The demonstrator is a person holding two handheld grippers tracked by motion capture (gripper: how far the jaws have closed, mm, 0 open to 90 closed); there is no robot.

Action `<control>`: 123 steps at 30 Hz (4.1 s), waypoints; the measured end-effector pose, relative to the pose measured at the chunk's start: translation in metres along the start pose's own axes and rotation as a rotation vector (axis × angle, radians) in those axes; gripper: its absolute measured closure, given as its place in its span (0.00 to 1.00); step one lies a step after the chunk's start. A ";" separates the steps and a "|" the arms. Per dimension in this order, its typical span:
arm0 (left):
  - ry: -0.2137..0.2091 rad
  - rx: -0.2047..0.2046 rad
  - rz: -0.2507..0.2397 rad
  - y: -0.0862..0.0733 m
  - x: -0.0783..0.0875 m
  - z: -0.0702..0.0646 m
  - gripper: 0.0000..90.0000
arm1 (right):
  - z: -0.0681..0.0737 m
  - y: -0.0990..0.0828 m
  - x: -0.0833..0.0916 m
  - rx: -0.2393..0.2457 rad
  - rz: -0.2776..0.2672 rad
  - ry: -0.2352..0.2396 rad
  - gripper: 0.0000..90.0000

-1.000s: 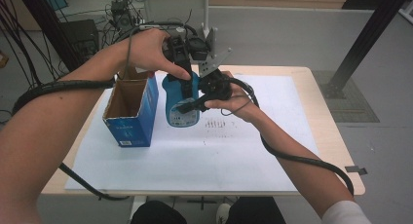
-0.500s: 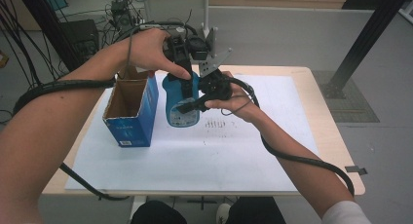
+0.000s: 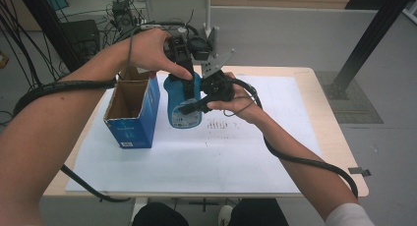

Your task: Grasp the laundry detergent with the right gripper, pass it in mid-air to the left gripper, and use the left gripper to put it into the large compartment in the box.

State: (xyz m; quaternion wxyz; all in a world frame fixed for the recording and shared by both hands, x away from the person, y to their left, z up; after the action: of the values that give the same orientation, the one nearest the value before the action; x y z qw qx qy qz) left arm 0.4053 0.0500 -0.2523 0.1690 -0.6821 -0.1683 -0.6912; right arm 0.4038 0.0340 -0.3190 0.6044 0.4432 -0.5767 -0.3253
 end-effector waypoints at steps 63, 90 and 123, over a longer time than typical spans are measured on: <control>0.057 0.510 -0.033 -0.025 0.079 0.040 0.40 | 0.014 -0.097 0.141 -0.257 0.506 -0.315 0.00; 0.094 1.031 -0.101 -0.087 0.149 0.091 0.40 | 0.025 -0.110 0.193 -0.279 0.571 -0.375 0.00; 0.140 1.303 -0.155 -0.126 0.159 0.122 0.40 | 0.024 -0.111 0.201 -0.272 0.602 -0.370 0.00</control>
State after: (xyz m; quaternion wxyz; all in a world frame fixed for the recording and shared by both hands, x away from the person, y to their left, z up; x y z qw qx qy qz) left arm 0.4531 0.2181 -0.0924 0.5075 -0.3795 -0.5895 -0.5009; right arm 0.4184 -0.1955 -0.3391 0.6117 0.1033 -0.7322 -0.2812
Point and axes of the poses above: each handheld gripper's, and its own axes: x roughly backward along the jaws, y roughly out of its top, z roughly to its left, the point moved 10 cm from there along -x, roughly forward along the jaws, and after that the axes turned 8 degrees about x, right-handed, at the moved point
